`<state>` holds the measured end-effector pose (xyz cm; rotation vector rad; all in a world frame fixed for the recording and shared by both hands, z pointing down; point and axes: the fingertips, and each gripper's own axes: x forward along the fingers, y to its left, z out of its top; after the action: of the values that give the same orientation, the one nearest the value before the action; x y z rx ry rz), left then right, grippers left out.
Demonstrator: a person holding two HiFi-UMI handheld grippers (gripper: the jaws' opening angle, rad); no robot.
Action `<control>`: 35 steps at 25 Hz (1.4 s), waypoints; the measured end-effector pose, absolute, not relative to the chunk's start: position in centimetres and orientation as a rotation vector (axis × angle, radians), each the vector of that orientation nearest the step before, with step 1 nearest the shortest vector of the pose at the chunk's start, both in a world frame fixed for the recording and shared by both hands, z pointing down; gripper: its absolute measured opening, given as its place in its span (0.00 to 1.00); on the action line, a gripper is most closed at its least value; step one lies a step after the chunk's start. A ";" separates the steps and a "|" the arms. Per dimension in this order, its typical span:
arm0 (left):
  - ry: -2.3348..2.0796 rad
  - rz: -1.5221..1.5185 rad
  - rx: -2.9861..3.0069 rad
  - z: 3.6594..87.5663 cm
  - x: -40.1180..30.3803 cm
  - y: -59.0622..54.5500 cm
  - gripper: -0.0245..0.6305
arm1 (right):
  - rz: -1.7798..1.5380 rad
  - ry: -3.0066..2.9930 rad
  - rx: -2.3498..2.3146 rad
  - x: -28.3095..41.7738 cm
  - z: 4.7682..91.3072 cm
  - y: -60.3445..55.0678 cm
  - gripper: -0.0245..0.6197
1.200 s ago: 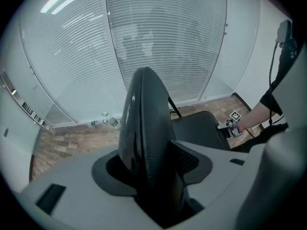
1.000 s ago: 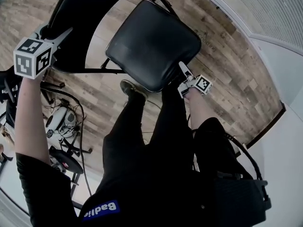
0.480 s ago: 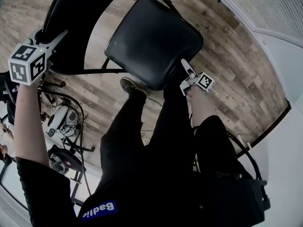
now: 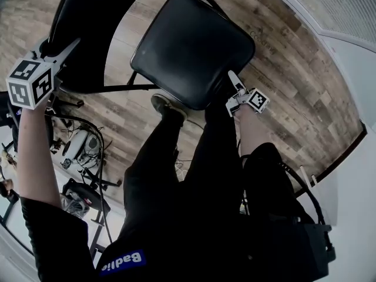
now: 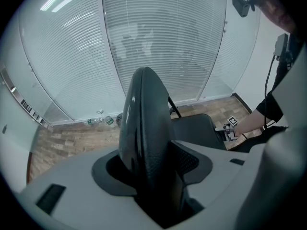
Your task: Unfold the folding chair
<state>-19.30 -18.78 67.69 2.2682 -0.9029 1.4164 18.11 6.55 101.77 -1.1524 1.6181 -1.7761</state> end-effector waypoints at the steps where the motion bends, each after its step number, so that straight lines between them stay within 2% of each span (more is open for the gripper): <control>1: -0.902 1.415 2.268 67.7 -19.3 -18.8 0.36 | -1.771 1.623 -1.148 18.1 101.8 6.5 0.41; 10: -0.895 1.391 2.268 67.8 -19.3 -18.9 0.37 | -1.759 1.664 -1.164 18.3 101.2 6.6 0.42; 12: -0.907 1.380 2.263 67.7 -19.4 -18.9 0.39 | -1.809 1.628 -1.216 18.7 101.2 7.4 0.45; 16: -0.947 1.360 2.258 67.1 -19.8 -19.0 0.45 | -1.872 1.613 -1.290 19.4 100.1 8.5 0.45; 25: -1.025 1.366 2.304 64.0 -19.9 -20.5 0.48 | -1.929 1.729 -1.371 21.2 91.9 10.4 0.46; 35: -1.027 1.265 2.320 58.2 -20.2 -17.8 0.48 | -1.902 1.949 -1.322 17.9 79.9 9.3 0.46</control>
<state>-20.23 -17.76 58.20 2.3198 -1.0270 1.2651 17.85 9.30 79.89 -1.3216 1.9487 -1.9020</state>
